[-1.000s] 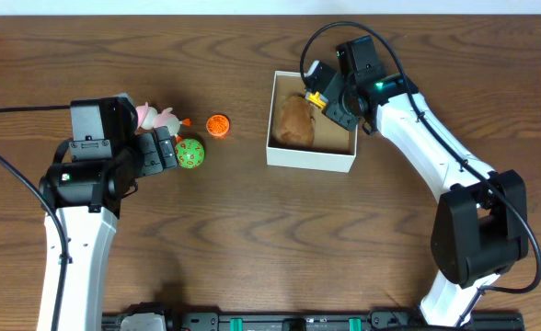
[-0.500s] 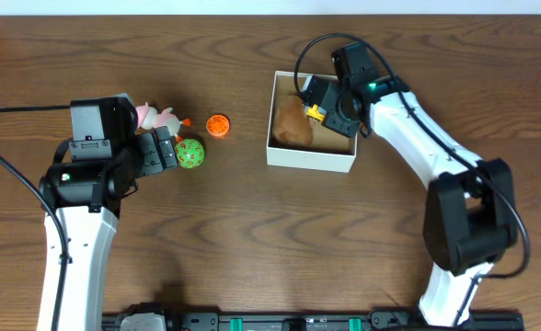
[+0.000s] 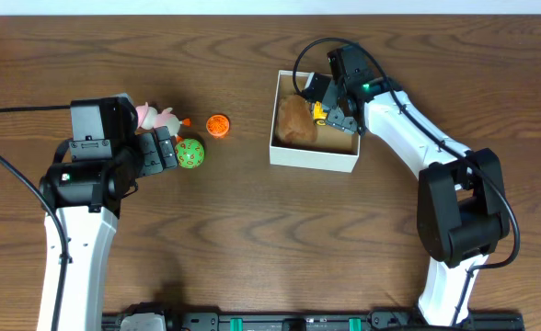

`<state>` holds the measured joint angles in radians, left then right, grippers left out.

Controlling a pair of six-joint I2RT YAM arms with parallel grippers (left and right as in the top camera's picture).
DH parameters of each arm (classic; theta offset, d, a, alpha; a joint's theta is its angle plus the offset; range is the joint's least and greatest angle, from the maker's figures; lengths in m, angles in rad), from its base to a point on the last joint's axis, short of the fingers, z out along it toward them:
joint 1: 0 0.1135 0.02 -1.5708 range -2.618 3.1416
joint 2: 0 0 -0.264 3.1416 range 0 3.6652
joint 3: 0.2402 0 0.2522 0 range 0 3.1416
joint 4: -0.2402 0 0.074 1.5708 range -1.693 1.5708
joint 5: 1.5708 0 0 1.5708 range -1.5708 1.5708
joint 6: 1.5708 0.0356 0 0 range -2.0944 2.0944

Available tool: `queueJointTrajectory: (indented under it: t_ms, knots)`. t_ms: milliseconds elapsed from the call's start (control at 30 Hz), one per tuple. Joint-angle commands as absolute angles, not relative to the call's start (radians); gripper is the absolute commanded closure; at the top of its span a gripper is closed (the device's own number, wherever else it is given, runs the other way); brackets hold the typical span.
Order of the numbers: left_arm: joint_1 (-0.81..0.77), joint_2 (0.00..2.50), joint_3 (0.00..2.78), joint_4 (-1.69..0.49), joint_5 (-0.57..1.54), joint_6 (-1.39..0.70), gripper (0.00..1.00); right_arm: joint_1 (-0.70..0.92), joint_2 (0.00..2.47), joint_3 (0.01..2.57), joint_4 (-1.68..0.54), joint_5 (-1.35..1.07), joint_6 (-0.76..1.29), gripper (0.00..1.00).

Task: Pack container
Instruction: 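Lower the truck into the box and push it into place, then withdraw the right gripper and grasp the pink duck with the left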

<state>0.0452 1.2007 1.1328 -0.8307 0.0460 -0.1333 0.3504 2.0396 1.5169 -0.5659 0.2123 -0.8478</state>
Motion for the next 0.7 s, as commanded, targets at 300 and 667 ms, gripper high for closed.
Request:
queueJointTrajectory:
  t_ms: [300, 667]
  knots:
    - [0.050, 1.201, 1.156, -0.833, 0.042, -0.131, 0.02, 0.438, 1.921, 1.571, -0.564, 0.251, -0.842, 0.19]
    - [0.050, 1.201, 1.156, -0.833, 0.042, -0.131, 0.02, 0.424, 1.734, 1.571, -0.694, 0.255, -0.234, 0.06]
